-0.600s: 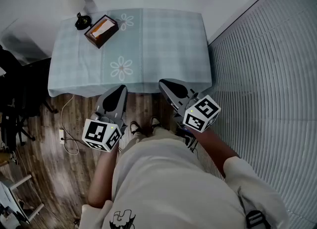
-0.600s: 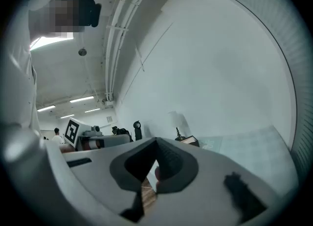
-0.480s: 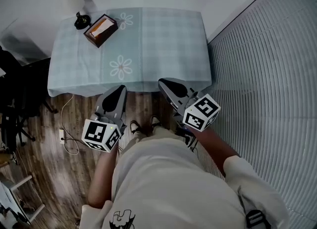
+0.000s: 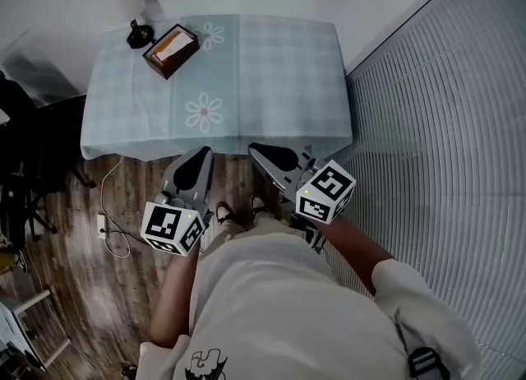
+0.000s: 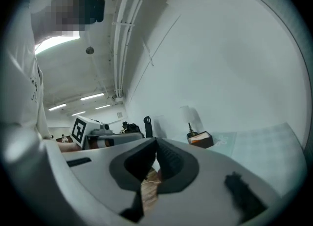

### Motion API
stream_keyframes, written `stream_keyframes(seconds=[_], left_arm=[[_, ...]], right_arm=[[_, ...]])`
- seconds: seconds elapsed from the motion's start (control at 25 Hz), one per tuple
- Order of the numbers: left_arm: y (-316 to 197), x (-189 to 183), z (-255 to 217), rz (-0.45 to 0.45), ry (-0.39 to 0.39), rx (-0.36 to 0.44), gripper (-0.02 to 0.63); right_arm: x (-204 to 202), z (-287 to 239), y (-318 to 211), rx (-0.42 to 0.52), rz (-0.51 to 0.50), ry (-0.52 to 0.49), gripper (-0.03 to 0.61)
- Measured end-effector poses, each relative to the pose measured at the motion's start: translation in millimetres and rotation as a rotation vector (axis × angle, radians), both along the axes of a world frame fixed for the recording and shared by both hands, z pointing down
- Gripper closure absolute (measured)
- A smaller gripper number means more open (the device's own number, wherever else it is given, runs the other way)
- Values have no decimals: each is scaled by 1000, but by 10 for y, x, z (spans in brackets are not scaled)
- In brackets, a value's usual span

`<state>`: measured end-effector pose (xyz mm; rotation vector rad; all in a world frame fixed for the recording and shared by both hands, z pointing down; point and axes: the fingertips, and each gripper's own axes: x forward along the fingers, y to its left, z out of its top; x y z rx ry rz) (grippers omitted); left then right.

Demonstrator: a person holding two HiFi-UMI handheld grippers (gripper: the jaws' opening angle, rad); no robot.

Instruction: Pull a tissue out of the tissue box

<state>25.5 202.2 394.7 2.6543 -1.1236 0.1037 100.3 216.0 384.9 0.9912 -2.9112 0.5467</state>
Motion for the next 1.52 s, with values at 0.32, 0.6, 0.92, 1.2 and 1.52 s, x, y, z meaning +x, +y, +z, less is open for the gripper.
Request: stream_keyframes(seconds=[0.32, 0.6, 0.92, 1.2, 1.52], left_arm=[[51, -720, 143, -44, 1, -22, 607], [119, -997, 461, -28, 45, -101, 607], [-498, -1092, 604, -32, 30, -129, 607], [-1778, -975, 666, -53, -31, -130, 607], [-3071, -865, 640, -97, -72, -123, 607]], right_arm=[[-1003, 256, 164, -26, -81, 24, 565], [-1245, 455, 86, -51, -23, 94, 566], [-1057, 690, -623, -95, 31, 105, 566], [-825, 790, -1888, -65, 38, 88, 566], [-961, 683, -3091, -13, -86, 112, 565]])
